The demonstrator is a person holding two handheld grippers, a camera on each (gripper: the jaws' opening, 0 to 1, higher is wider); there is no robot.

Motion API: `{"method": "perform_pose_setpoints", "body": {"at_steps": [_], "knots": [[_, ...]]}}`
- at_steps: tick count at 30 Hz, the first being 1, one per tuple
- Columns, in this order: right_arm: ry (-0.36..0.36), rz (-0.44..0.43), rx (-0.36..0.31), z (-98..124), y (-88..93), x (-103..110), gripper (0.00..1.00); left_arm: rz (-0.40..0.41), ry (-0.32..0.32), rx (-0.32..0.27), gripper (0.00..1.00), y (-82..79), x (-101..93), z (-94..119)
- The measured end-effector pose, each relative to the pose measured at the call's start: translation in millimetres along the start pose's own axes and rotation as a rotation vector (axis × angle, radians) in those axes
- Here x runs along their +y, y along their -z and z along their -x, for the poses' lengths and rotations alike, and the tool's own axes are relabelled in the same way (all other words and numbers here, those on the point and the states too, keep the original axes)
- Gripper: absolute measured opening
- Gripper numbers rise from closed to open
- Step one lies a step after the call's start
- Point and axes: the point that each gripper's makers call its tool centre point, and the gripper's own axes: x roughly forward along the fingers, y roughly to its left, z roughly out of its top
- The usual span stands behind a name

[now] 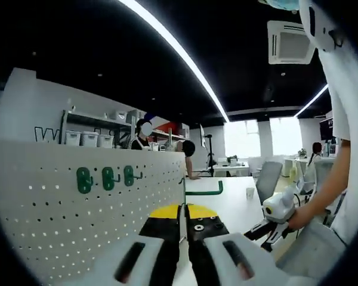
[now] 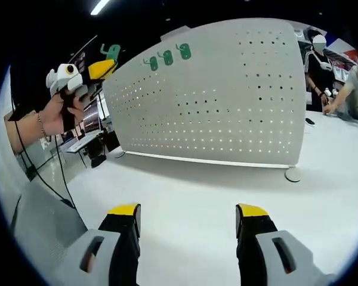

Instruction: Insert the hook assembly into the mounting plate slot until the hook locks in place.

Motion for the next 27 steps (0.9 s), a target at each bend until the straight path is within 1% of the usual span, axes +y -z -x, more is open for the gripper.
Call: {"method": "perform_pose_setpoints", "body": {"at_steps": [9,12,14,16,19,20,21,25,27], "knots": [[-0.001,0.001,-0.005,0,-1.7,0,0.62,0.007,-0.004,0.007,0.02,4.1,-1.0,0],[-0.002,0.008,-0.025,1,-7.2,0,0.62,0.003,-0.004,0.015,0.02,6.8,-1.4,0],[-0.006,0.013,-0.061,3,-16.0,2,0.62,0.006,-0.005,0.018,0.02,7.6,-1.3,0],[-0.011,0.016,-0.117,6,-27.3,3,0.60,0.008,-0.006,0.016,0.02,7.9,-0.9,0],[-0.028,0.042,-0.232,13,-49.2,7,0.58,0.008,-0.007,0.023,0.02,10.2,-1.1,1],[-0.038,0.037,-0.249,15,-52.6,9,0.57,0.009,-0.007,0.024,0.02,10.6,-1.3,1],[-0.050,0.033,-0.262,16,-55.5,11,0.57,0.010,-0.007,0.024,0.02,10.5,-1.7,1],[-0.090,0.085,-0.372,26,-81.3,26,0.56,0.010,-0.003,0.030,0.02,13.5,-2.9,0],[-0.127,0.082,-0.446,34,-97.9,35,0.57,0.011,-0.003,0.032,0.02,14.3,-3.0,0]]}}
